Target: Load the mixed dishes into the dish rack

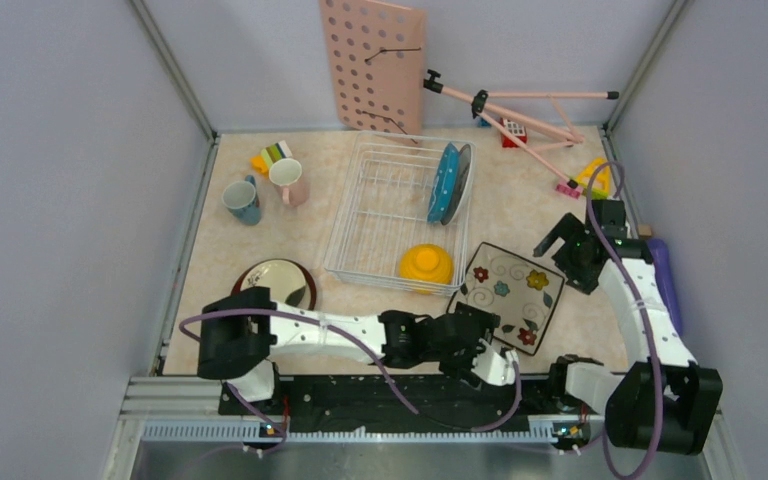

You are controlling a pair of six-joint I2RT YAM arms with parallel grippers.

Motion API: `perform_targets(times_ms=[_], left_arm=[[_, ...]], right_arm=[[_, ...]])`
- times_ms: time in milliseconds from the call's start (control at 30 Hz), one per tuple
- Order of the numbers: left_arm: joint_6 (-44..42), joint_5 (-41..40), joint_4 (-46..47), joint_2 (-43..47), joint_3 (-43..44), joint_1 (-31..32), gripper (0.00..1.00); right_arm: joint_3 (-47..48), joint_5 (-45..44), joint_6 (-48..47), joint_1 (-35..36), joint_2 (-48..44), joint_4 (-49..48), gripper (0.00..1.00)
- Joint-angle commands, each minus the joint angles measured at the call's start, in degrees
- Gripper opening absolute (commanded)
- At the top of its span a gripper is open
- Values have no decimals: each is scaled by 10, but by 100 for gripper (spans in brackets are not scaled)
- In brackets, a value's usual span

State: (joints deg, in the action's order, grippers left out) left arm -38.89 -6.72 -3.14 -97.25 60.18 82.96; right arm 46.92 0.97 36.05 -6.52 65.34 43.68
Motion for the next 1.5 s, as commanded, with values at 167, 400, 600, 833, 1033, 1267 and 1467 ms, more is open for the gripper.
perform_targets(times_ms=[167, 400, 600, 833, 1033, 1267, 1467], left_arm=[[-60, -117, 76, -95, 53, 20, 92], [-80, -174, 96, -159, 70, 27, 89], [-100, -219, 145, -193, 63, 36, 84], [-144, -268, 258, -223, 29, 40, 70], [-192, -289, 319, -263, 36, 39, 60], [-235, -310, 408, -301, 51, 36, 16], [-230, -318, 423, -277, 54, 36, 0]], right_arm=[[53, 3, 30, -2, 102, -89, 89], [134, 4, 24, 14, 236, -90, 88], [194, 22, 6, 40, 332, -79, 88], [186, 51, -13, 57, 380, -65, 88], [137, 98, -26, 58, 366, -85, 88], [91, 112, -32, 62, 335, -89, 88], [120, 65, -19, 61, 283, -41, 88]])
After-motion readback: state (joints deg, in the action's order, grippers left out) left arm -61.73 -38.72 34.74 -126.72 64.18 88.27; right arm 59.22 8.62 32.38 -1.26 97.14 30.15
